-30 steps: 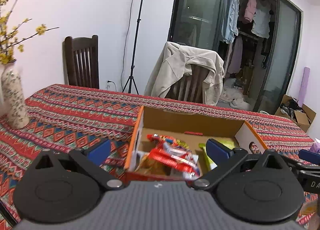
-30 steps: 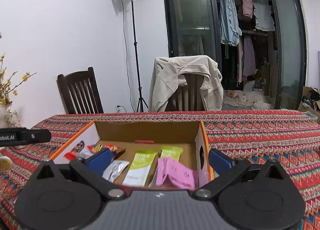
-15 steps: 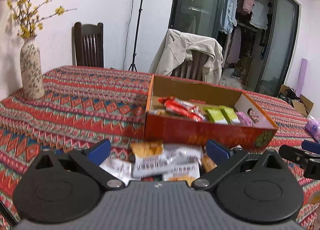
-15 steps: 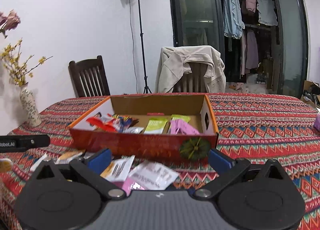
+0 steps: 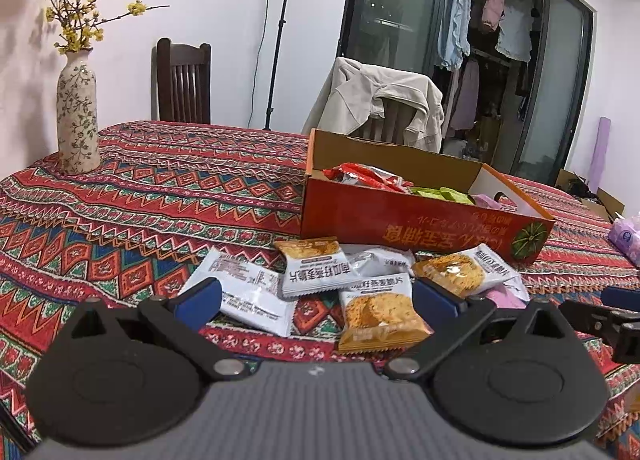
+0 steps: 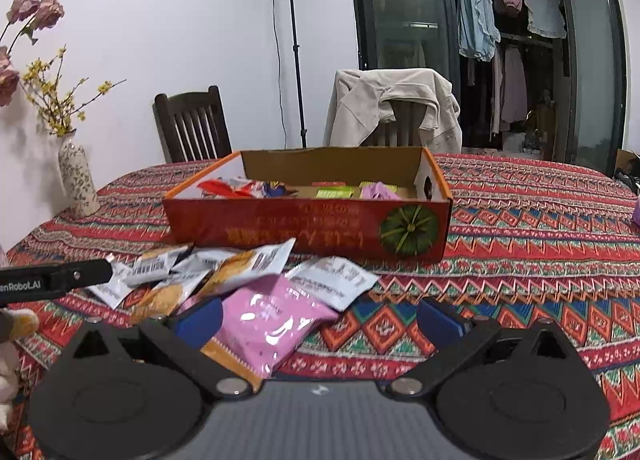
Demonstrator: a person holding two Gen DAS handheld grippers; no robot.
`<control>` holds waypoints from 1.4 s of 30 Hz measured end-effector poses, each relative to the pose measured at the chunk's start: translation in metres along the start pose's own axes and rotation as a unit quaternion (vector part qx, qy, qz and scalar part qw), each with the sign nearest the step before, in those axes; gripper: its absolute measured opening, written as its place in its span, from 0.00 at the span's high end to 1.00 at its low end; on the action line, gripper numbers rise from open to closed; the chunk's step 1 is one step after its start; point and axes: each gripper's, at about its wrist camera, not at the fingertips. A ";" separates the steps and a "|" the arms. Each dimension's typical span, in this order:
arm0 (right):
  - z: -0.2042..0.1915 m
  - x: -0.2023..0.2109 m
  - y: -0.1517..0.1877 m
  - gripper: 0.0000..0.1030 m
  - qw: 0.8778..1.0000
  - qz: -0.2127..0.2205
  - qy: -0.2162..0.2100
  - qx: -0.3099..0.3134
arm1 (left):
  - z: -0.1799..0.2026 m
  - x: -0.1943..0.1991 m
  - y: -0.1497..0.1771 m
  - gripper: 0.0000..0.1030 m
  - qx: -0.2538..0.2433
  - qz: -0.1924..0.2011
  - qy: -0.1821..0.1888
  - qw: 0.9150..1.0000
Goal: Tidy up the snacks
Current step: 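Withdraw both tools from the box and lower them to the snack pile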
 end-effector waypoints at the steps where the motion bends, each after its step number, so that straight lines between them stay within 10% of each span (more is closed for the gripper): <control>1: -0.001 0.000 0.002 0.00 1.000 -0.002 0.000 0.000 | 0.000 -0.001 0.002 0.00 0.000 0.001 -0.001 1.000; 42: -0.019 -0.076 0.003 0.04 0.994 -0.098 0.014 -0.044 | -0.026 -0.015 0.015 0.00 0.064 -0.002 0.018 0.998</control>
Point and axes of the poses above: each gripper's, at about its wrist camera, not at the fingertips, and x roughly against the way its jaws point, z to its right, y to its underside, and after that the axes turned 1 degree about z, right-handed
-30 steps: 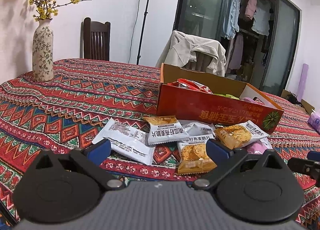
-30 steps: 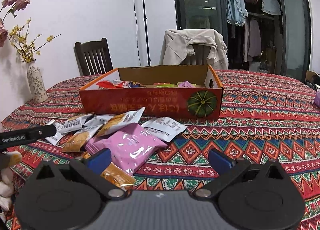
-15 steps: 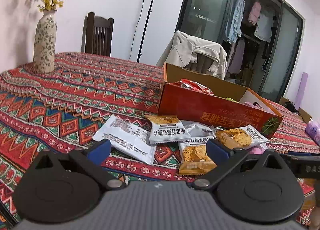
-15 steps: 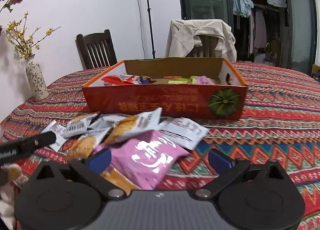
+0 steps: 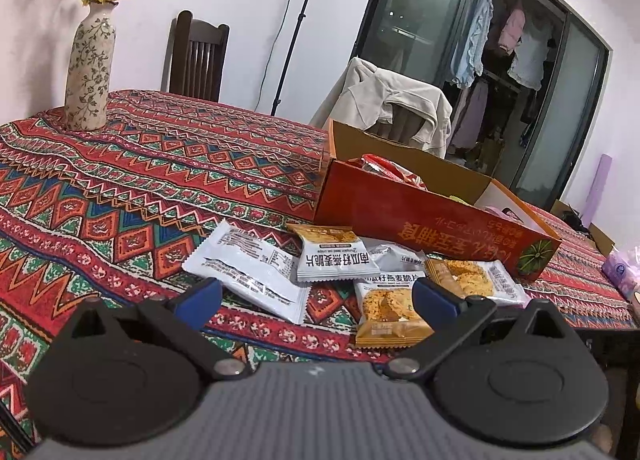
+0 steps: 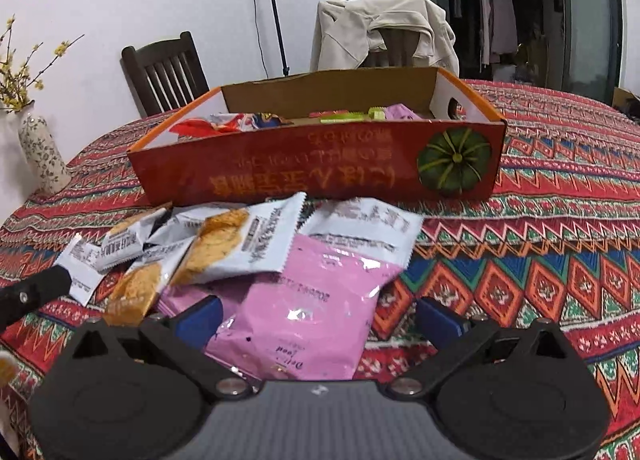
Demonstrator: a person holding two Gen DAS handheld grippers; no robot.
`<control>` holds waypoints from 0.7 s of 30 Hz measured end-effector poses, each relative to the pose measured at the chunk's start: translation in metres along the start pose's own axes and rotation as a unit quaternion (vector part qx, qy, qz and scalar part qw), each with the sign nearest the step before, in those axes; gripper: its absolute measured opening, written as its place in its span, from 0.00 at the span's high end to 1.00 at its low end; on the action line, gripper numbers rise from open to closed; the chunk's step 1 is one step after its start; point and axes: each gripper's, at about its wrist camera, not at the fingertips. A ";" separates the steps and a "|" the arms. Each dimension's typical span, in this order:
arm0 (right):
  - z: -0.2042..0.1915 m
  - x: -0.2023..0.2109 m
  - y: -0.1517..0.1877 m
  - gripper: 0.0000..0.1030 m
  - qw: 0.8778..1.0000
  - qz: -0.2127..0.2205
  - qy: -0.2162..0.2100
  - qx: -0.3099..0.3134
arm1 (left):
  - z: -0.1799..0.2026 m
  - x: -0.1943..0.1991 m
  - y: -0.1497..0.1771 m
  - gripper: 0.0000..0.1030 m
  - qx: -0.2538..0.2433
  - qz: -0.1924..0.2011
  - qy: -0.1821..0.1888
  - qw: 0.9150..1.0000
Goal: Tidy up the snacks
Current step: 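Withdraw both tools from the box and lower them to the snack pile, then grasp a pink packet with the right tool while the left tool grasps a white packet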
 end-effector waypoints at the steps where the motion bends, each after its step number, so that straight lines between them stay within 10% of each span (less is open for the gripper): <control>1: 0.000 0.002 0.002 0.08 1.000 0.001 0.001 0.007 | 0.000 0.000 0.000 0.00 0.001 -0.001 0.000 1.000; 10: 0.005 0.018 0.008 0.41 1.000 0.017 -0.010 0.009 | -0.001 -0.002 0.001 0.00 0.001 -0.004 -0.001 1.000; 21: 0.012 0.046 0.007 0.41 0.997 0.072 -0.016 0.024 | -0.002 0.007 -0.006 0.00 -0.013 -0.004 -0.023 1.000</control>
Point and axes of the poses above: each gripper's, at about its wrist camera, not at the fingertips, and x roughly against the way its jaws point, z to its right, y to its underside, and after that the axes turned 1 degree about z, right-handed
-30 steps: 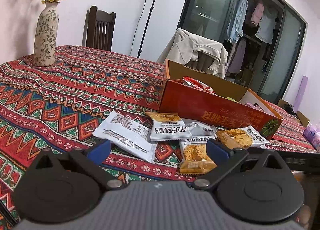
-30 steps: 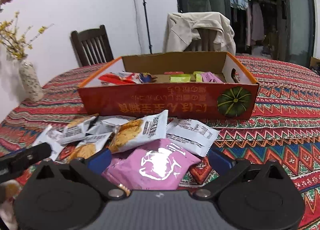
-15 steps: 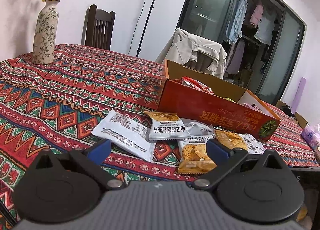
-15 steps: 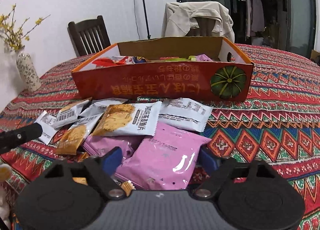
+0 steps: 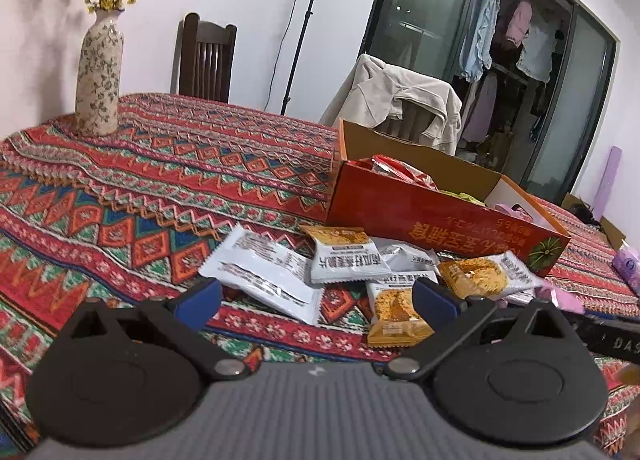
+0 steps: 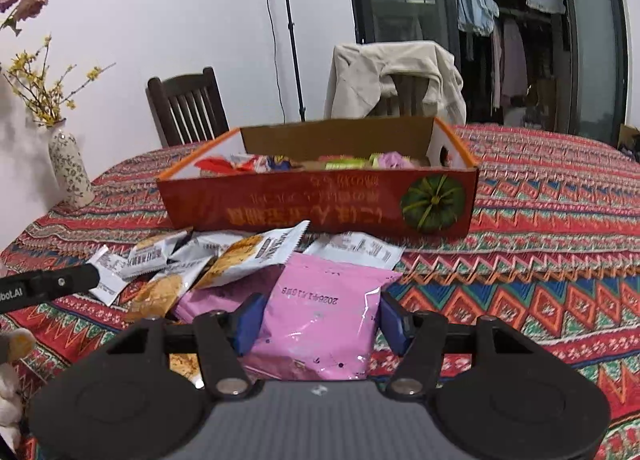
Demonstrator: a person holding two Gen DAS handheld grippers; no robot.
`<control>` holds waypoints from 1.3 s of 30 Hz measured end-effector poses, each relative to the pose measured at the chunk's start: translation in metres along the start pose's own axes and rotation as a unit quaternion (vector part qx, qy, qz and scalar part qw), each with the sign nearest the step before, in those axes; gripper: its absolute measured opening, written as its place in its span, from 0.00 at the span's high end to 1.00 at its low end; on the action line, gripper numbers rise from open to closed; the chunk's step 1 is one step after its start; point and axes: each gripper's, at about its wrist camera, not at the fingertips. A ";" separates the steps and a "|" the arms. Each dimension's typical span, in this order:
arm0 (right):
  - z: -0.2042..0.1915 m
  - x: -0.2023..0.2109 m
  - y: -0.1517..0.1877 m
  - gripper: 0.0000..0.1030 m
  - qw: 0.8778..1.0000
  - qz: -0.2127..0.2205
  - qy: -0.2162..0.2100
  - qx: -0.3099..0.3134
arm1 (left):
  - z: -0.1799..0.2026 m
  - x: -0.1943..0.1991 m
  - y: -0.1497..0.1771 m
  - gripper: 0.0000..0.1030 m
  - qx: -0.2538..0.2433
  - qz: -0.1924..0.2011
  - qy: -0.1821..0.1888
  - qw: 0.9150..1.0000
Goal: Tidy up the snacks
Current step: 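Grasp a pink packet with the right tool while the left tool grasps a white packet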
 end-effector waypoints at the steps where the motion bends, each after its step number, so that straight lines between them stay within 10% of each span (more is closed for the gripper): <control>1: 0.002 0.002 -0.001 0.41 1.000 0.006 0.002 0.001 | -0.001 0.001 -0.001 0.00 -0.003 0.001 -0.005 1.000; 19: 0.025 -0.012 -0.004 0.41 0.999 0.037 0.005 -0.013 | -0.005 -0.083 -0.028 0.00 -0.115 -0.124 -0.069 0.983; 36: 0.030 -0.018 0.000 0.41 0.999 0.024 0.001 -0.029 | -0.006 -0.085 -0.024 0.01 -0.115 -0.111 -0.047 0.986; 39: 0.030 -0.018 0.000 0.41 0.999 0.021 0.000 -0.031 | -0.004 -0.078 -0.023 0.18 -0.116 -0.104 -0.041 0.987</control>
Point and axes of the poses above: each gripper's, at about its wrist camera, not at the fingertips, and x roughly against the way its jaws point, z to its right, y to its underside, and after that the axes turned 1 degree about z, right-handed
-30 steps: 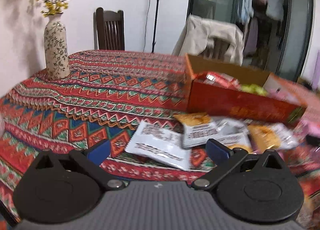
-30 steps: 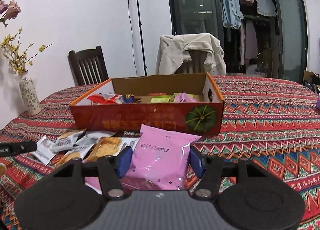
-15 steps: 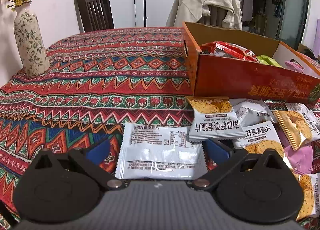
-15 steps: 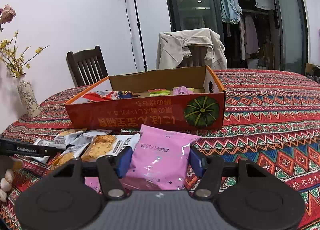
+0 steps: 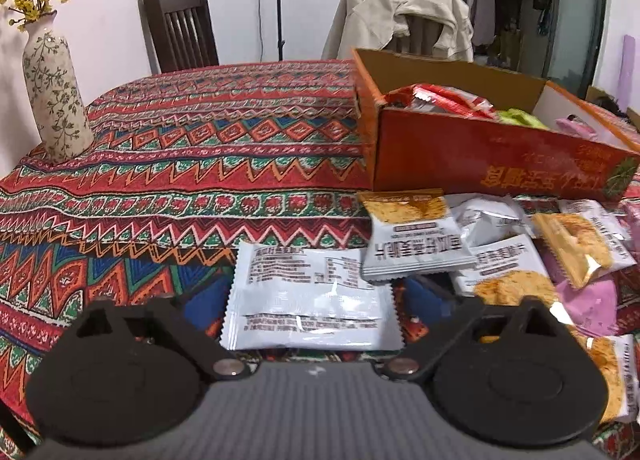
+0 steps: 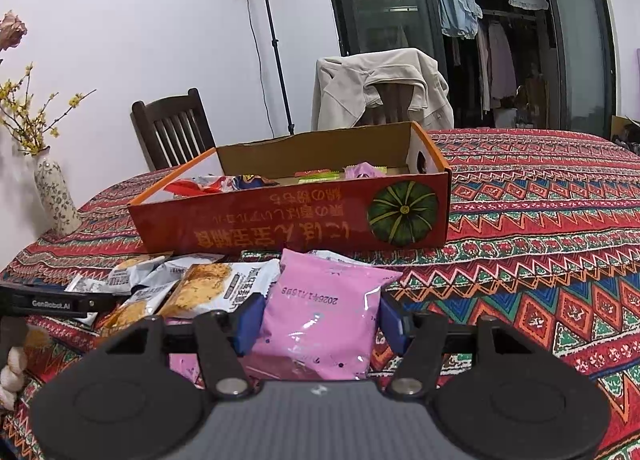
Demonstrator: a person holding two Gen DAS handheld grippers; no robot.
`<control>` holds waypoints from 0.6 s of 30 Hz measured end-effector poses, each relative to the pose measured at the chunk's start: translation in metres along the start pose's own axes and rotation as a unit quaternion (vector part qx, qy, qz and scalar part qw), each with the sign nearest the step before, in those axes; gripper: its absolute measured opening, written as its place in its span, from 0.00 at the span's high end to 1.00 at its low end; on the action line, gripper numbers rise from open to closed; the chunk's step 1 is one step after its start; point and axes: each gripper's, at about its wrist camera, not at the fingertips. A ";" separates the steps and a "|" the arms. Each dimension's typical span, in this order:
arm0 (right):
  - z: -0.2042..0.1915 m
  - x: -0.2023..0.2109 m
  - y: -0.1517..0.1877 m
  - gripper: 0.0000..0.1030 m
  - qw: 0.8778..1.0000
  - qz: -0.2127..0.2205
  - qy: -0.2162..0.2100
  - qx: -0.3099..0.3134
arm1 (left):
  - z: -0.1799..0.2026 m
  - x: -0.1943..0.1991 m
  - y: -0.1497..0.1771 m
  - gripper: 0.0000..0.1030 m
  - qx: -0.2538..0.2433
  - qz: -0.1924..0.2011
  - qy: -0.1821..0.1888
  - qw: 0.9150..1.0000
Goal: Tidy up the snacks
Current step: 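Grasp a pink packet with the right tool while the left tool grasps a white packet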
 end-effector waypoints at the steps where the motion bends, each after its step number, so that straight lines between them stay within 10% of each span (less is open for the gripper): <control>1: 0.000 0.000 0.000 0.41 1.000 -0.001 0.000 0.000 | 0.000 0.003 0.001 0.26 -0.001 0.003 0.002 1.000; 13: -0.001 0.001 0.001 0.41 1.000 0.003 -0.005 0.001 | -0.004 0.039 0.019 0.44 0.020 0.040 0.006 0.999; 16: -0.003 0.004 0.001 0.41 1.000 0.008 -0.006 0.004 | -0.004 0.048 0.021 0.83 0.022 0.050 0.010 0.998; 18: -0.004 0.005 0.000 0.41 1.000 0.012 -0.006 0.007 | -0.007 0.053 0.022 0.83 0.033 0.053 0.020 0.998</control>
Point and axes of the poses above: each gripper's, at about its wrist camera, not at the fingertips, and x roughly against the way its jaws point, z to its right, y to its underside, and after that the axes turned 1 degree about z, right-handed
